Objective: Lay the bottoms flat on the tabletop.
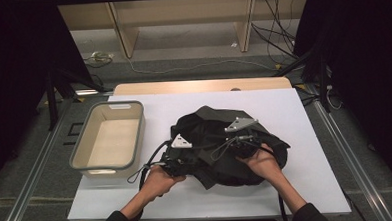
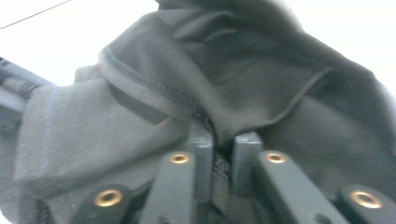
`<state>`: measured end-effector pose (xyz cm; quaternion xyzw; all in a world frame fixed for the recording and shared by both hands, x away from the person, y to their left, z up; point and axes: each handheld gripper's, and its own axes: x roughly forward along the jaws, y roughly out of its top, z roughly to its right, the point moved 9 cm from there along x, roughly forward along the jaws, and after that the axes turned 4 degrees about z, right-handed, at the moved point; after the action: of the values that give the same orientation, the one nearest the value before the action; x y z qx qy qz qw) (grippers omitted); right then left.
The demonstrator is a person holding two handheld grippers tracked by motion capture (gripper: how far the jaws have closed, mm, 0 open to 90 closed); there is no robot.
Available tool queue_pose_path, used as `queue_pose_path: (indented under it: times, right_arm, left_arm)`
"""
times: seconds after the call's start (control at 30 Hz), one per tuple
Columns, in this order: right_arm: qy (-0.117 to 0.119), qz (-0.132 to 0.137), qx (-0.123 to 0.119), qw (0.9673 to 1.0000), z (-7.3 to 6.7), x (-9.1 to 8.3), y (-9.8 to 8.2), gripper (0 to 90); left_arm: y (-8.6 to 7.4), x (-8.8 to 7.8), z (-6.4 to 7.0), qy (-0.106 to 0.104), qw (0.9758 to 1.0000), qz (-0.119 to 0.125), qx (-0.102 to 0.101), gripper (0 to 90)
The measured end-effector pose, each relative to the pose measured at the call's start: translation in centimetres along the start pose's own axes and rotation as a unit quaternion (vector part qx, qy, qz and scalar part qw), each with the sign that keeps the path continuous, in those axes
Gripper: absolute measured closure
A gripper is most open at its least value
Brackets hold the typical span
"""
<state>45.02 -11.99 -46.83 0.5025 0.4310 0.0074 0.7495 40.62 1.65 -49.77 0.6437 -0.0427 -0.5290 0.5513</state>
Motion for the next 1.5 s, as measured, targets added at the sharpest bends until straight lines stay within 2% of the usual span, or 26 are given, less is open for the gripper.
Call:
queue_pose_path:
  times: [0.1, 0.23, 0.33, 0.43, 0.5, 0.63, 0.77, 0.87, 0.9, 1.0, 1.07, 1.23, 1.3, 1.4, 1.47, 1.5]
  right_arm:
    - [-0.018, 0.016, 0.017, 0.9996, 1.7, -1.2, 0.2, 85.7]
    - [-0.050, 0.035, 0.048, 0.9970, 5.0, -3.0, -0.1, 86.2]
    - [-0.074, 0.047, 0.069, 0.9937, 7.3, -4.3, -0.8, 86.4]
    - [-0.099, 0.057, 0.093, 0.9891, 9.6, -5.6, -1.3, 86.5]
    - [-0.109, 0.060, 0.108, 0.9864, 10.9, -6.2, -1.9, 86.5]
    - [-0.125, 0.054, 0.127, 0.9825, 12.7, -6.9, -3.4, 86.4]
    - [-0.138, 0.041, 0.133, 0.9806, 13.6, -7.1, -4.7, 86.4]
    - [-0.133, 0.018, 0.148, 0.9798, 13.9, -6.6, -6.3, 86.2]
    - [-0.130, 0.007, 0.151, 0.9799, 13.8, -6.1, -7.0, 86.1]
    - [-0.121, -0.031, 0.139, 0.9824, 13.1, -4.4, -8.7, 85.2]
    - [-0.115, -0.044, 0.136, 0.9830, 12.7, -3.8, -9.2, 84.1]
    - [-0.108, -0.040, 0.139, 0.9836, 12.5, -3.9, -9.1, 81.5]
    - [-0.106, -0.040, 0.137, 0.9841, 12.5, -4.0, -9.1, 79.2]
    - [-0.105, -0.040, 0.138, 0.9840, 12.5, -4.1, -9.1, 72.3]
    - [-0.107, -0.033, 0.146, 0.9830, 12.6, -4.4, -8.8, 61.3]
    - [-0.108, -0.029, 0.149, 0.9825, 12.6, -4.6, -8.7, 56.1]
  left_arm:
    - [-0.3, -0.1, 0.3, -0.004, 1.0000, -0.001, 0.003, 79.7]
    - [-0.5, -0.4, 0.8, -0.011, 0.9999, -0.001, 0.007, 80.4]
    - [-0.5, -0.7, 1.2, -0.016, 0.9998, -0.002, 0.015, 80.6]
    - [-0.6, -0.9, 1.5, -0.015, 0.9995, -0.004, 0.026, 80.7]
    - [-0.6, -1.0, 1.4, -0.016, 0.9995, -0.003, 0.026, 80.6]
    - [-0.4, -1.3, 1.4, -0.019, 0.9995, 0.002, 0.025, 80.6]
    - [-0.5, -1.4, 1.6, -0.025, 0.9994, 0.002, 0.025, 80.7]
    - [-0.5, -1.3, 1.8, -0.024, 0.9993, 0.002, 0.028, 79.9]
    - [-0.6, -1.3, 1.8, -0.023, 0.9993, 0.000, 0.029, 79.7]
    - [-0.6, -1.3, 1.8, -0.023, 0.9992, 0.003, 0.031, 77.7]
    - [-0.5, -1.5, 1.7, -0.028, 0.9994, 0.005, 0.021, 70.9]
    - [0.4, -2.2, 0.9, -0.029, 0.9995, 0.012, 0.001, 44.3]
    - [0.8, -2.6, 0.6, -0.024, 0.9996, 0.016, -0.002, 37.6]
    - [1.8, -3.3, 0.1, -0.026, 0.9992, 0.028, -0.011, 33.9]
    - [2.4, -3.6, -0.3, -0.027, 0.9990, 0.033, -0.016, 31.6]
    - [2.7, -3.5, -0.6, -0.018, 0.9991, 0.035, -0.018, 31.4]
